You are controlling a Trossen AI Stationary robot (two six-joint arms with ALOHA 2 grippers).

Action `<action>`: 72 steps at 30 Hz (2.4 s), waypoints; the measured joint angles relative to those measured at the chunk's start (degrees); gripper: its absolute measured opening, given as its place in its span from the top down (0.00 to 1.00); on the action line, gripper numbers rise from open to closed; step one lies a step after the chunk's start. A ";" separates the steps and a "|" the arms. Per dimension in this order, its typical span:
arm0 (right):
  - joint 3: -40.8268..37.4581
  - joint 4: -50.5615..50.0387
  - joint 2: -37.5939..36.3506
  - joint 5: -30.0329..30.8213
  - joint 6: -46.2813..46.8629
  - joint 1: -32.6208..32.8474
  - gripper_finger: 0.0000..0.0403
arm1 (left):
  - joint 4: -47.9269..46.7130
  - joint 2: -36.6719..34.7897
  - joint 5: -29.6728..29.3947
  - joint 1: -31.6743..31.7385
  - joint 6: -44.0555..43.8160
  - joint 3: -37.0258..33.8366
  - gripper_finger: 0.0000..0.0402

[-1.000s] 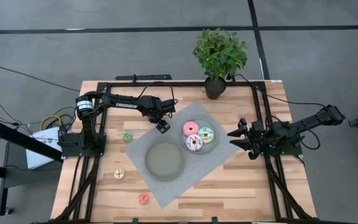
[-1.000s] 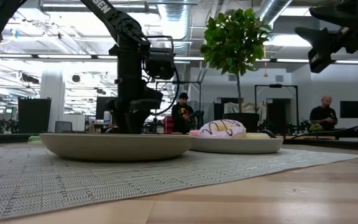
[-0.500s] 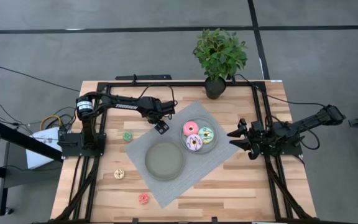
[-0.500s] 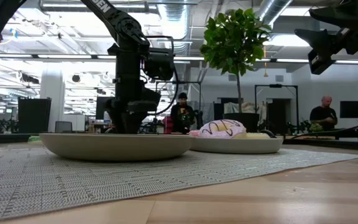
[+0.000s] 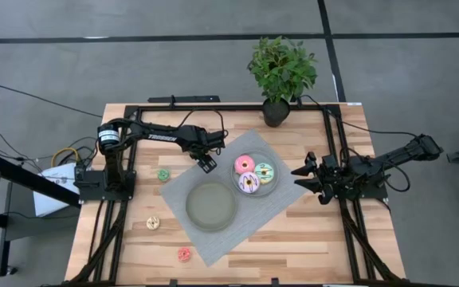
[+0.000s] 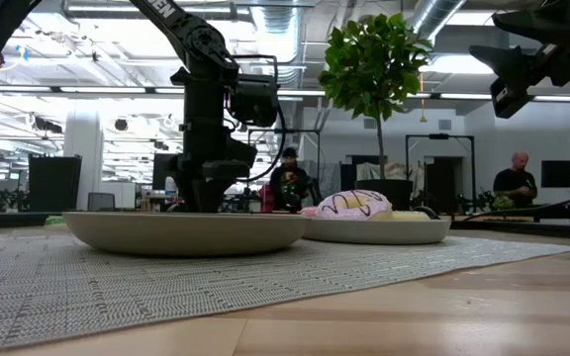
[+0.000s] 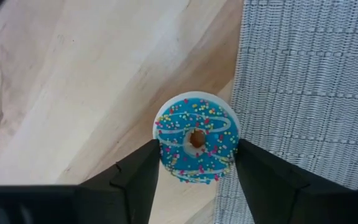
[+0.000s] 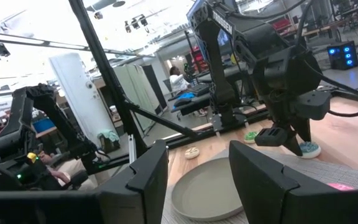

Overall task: Pick & Place donuts
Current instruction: Put the small blue donut on the dark gray plate

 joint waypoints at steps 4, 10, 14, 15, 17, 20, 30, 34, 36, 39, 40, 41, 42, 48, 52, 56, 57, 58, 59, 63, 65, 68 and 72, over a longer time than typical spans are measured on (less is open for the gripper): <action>0.00 0.00 0.00 0.00 0.00 0.00 0.60 | 0.00 0.00 -0.02 0.00 0.00 0.00 0.52; 0.00 0.00 0.00 0.00 0.00 0.00 0.60 | 0.02 0.00 -0.59 -0.37 0.00 0.00 0.52; 0.00 0.00 0.00 0.00 -0.02 0.00 0.60 | 0.11 0.02 -2.04 -0.80 -0.38 0.00 0.52; 0.00 0.00 0.00 0.00 -0.02 0.00 0.60 | 0.12 0.02 -2.12 -0.91 -0.42 0.00 0.52; 0.00 0.00 0.00 0.00 -0.02 0.00 0.60 | 0.20 0.04 -2.13 -0.95 -0.44 0.00 0.52; 0.00 0.00 0.00 0.00 -0.02 0.01 0.60 | 0.22 0.05 -2.14 -0.96 -0.66 0.00 0.52; 0.00 0.00 0.00 -0.02 -0.02 0.02 0.60 | -2.37 -0.30 2.81 -1.05 -1.24 0.59 0.52; 0.00 -0.01 0.00 -0.01 -0.02 0.01 0.60 | -10.33 -0.88 4.88 -2.41 -3.03 3.39 0.52; 0.00 0.00 -0.02 0.00 -0.02 0.00 0.60 | -13.35 -1.38 3.97 -3.38 -3.75 5.17 0.52; 0.00 -0.07 0.02 0.00 -0.02 0.02 0.60 | -15.42 -2.31 4.07 -5.25 -5.54 8.01 0.52; 0.00 -0.07 0.01 -0.02 -0.02 0.01 0.60 | -15.45 -2.40 5.29 -5.96 -6.29 8.88 0.52; 0.00 -0.07 0.02 -0.01 -0.02 0.00 0.60 | -15.40 -2.38 7.01 -6.76 -7.09 9.82 0.52; 0.00 -0.07 0.02 -0.01 -0.03 0.02 0.60 | -15.28 -2.36 8.89 -7.61 -7.72 10.54 0.52; 0.00 -0.12 0.02 -0.02 0.91 0.04 0.60 | -9.85 -2.32 13.61 -14.47 -12.12 11.72 0.52; 0.00 -0.15 0.02 -0.02 0.94 0.04 0.60 | -8.39 -2.06 13.43 -18.83 -16.80 11.74 0.52; 0.00 -0.15 0.02 -0.02 0.94 0.03 0.60 | -7.42 -1.92 11.10 -21.59 -19.25 11.74 0.52; 0.00 -0.13 0.02 -0.02 0.94 0.03 0.60 | -7.06 -1.92 10.48 -22.02 -19.70 11.74 0.52; 0.00 -0.12 0.02 -0.02 0.94 0.02 0.60 | -6.93 -1.92 9.69 -22.32 -20.04 11.74 0.52; -0.02 -0.11 0.02 -0.02 0.96 0.02 0.60 | -6.97 -1.92 8.72 -22.53 -20.12 11.74 0.52; -0.02 -0.06 0.02 -0.02 1.15 0.02 0.60 | -6.45 -1.92 7.30 -22.75 -21.65 11.74 0.52; 0.00 -0.04 0.02 -0.02 1.71 0.02 0.60 | -5.45 -1.92 7.22 -22.72 -21.90 11.74 0.51; 0.00 -0.04 0.02 -0.02 2.00 0.04 0.60 | -4.07 -1.90 7.08 -22.73 -21.92 11.74 0.50; 0.00 -0.04 0.02 -0.02 1.97 0.04 0.60 | -3.78 -1.90 6.76 -22.73 -21.92 11.74 0.47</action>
